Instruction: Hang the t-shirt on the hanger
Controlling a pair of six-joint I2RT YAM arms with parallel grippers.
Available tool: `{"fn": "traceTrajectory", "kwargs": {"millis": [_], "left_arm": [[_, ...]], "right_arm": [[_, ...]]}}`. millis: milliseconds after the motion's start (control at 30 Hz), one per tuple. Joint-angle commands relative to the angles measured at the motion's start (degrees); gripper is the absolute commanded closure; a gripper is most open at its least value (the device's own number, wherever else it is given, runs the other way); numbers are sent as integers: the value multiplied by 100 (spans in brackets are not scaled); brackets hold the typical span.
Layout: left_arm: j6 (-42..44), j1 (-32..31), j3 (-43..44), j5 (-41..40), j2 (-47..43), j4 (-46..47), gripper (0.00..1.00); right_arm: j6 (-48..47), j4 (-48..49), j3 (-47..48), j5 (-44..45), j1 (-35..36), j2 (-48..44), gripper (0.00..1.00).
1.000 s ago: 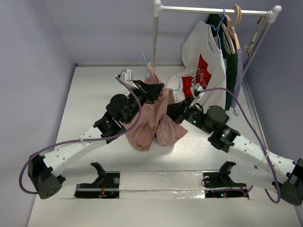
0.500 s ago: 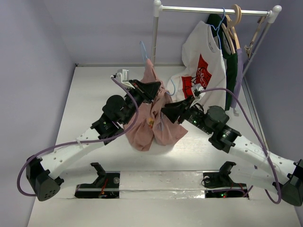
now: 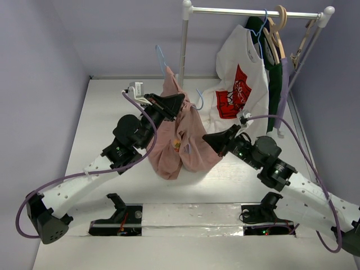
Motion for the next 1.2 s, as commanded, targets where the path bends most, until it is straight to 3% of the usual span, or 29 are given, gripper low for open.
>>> {"fn": "traceTrajectory", "kwargs": {"millis": [0,33,167,333,567,633,667,700,733,1000,1167], "left_arm": [[-22,59,366,-13,-149,522,100],[-66,59,436,4,-140,523,100],[-136,59,542,101,-104,523,100],[-207,59,604,215,-96,558,100],[-286,59,604,268,-122,540,100],[-321,59,578,277,-148,558,100],[-330,111,569,277,-166,558,100],[-338,112,569,285,-192,549,100],[-338,112,569,294,-192,549,100],[-110,393,1227,277,-79,662,100],[-162,700,1658,250,141,918,100]], "right_arm": [[65,-203,-380,-169,-22,-59,100],[91,-169,-468,-282,-22,-50,98],[205,209,-820,-538,31,20,51],[372,648,-1110,-529,145,475,40],[311,1315,-883,-450,321,1407,38],[363,1440,-856,-172,374,1523,42],[407,1510,-873,-47,374,1584,54],[504,1510,-908,67,374,1585,89],[548,1484,-935,181,374,1567,100],[979,439,-1699,-28,374,803,100],[953,-263,-1595,-345,426,592,100]]}}
